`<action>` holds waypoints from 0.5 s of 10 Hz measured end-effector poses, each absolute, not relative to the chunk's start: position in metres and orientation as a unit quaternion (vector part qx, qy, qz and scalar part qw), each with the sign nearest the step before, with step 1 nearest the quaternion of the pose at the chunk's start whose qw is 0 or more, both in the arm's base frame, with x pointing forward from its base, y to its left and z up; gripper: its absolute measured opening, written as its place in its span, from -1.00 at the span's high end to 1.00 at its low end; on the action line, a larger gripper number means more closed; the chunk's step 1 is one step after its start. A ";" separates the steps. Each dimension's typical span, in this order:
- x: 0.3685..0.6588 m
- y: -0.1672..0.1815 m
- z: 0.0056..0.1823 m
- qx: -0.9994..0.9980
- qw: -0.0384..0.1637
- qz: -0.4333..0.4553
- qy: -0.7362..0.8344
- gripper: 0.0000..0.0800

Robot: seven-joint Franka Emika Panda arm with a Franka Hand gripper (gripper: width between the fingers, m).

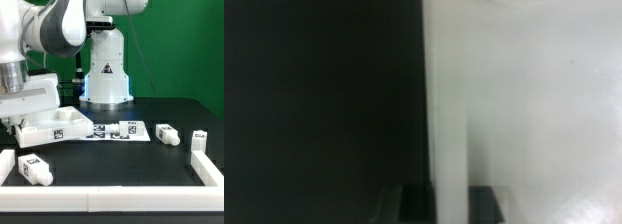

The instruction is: Assemble one leg

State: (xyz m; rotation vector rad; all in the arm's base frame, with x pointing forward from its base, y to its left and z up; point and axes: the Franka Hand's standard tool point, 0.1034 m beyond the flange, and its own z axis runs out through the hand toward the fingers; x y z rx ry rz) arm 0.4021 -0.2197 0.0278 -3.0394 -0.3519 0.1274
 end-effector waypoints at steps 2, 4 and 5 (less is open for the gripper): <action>0.439 -0.192 0.038 -0.998 0.043 0.047 -0.001 0.86; 0.471 -0.166 0.040 -0.998 0.040 0.050 0.015 0.86; 0.466 -0.167 0.035 -0.999 0.028 0.038 0.009 0.86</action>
Offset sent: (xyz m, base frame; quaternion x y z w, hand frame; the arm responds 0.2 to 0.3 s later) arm 0.0662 0.0377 0.0104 -0.0228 -0.0578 0.0819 0.9947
